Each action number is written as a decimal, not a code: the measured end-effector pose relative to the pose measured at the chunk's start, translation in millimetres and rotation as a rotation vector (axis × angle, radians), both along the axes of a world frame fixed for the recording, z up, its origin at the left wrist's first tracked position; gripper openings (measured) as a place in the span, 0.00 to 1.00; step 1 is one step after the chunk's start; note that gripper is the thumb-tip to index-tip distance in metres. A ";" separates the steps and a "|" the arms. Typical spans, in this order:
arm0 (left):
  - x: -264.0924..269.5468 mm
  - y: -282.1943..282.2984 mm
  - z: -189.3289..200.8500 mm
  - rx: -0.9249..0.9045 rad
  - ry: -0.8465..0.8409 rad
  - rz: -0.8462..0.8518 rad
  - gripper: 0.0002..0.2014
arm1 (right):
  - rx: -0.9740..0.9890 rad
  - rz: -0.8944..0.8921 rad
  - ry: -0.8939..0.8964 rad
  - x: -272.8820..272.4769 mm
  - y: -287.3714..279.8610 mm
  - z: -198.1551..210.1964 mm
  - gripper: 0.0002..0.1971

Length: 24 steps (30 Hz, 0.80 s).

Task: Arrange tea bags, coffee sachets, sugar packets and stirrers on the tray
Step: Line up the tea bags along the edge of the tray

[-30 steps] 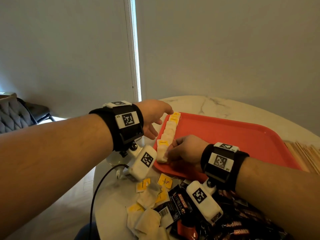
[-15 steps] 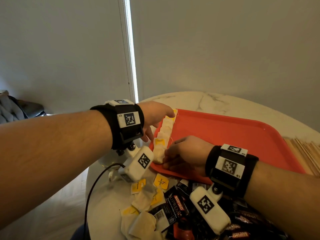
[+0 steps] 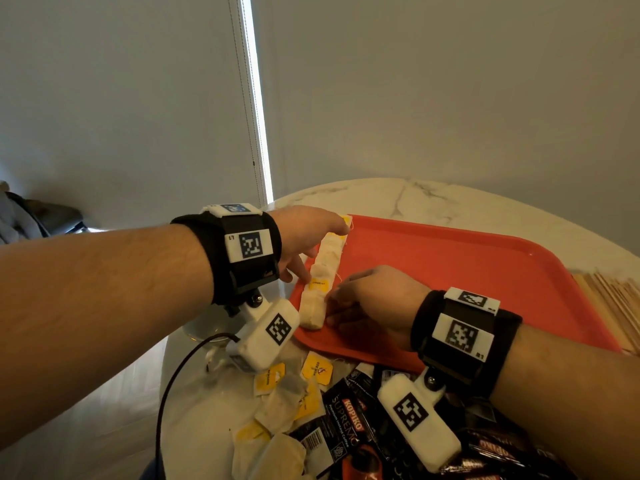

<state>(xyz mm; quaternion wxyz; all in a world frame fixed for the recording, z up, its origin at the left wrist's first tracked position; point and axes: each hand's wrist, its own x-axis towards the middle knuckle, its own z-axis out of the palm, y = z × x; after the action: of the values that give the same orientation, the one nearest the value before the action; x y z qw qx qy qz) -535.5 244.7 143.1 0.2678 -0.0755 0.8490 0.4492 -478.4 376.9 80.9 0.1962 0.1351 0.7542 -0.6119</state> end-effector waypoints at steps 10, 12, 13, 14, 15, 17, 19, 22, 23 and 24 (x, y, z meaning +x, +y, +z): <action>-4.6 0.9 1.7 -0.001 0.022 -0.008 0.36 | -0.049 -0.077 0.004 -9.9 -1.8 -2.6 0.08; -6.6 0.0 1.3 0.000 0.040 0.005 0.35 | -0.017 -0.100 0.024 -13.6 1.2 -1.7 0.09; -7.8 -0.6 1.6 0.002 0.052 0.017 0.35 | -0.014 -0.124 0.037 -16.0 3.1 -0.5 0.09; -9.4 -1.1 1.8 0.004 0.057 0.028 0.35 | -0.025 -0.153 0.045 -19.0 4.6 0.6 0.08; -11.3 -1.2 1.9 0.005 0.056 0.033 0.36 | -0.044 -0.180 0.046 -22.2 5.4 1.4 0.06; -14.7 -0.1 2.2 0.012 0.041 0.030 0.37 | -0.082 -0.215 0.038 -27.9 5.1 1.6 0.05; -17.3 1.8 1.8 0.009 0.038 0.024 0.37 | -0.098 -0.221 0.033 -33.1 4.5 -1.4 0.06; -20.4 3.2 0.8 -0.003 0.043 0.018 0.37 | -0.113 -0.191 0.031 -36.5 3.6 -4.9 0.08; -21.5 3.2 0.5 -0.003 0.042 0.018 0.37 | -0.115 -0.185 0.029 -37.1 3.9 -5.2 0.08; -22.8 3.1 0.4 -0.004 0.044 0.021 0.37 | -0.116 -0.186 0.027 -38.0 5.1 -4.9 0.08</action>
<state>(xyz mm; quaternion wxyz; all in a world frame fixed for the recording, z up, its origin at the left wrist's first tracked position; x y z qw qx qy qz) -558.3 247.8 143.4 0.2444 -0.0749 0.8546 0.4519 -516.4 382.0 76.0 0.1359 0.1846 0.7044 -0.6718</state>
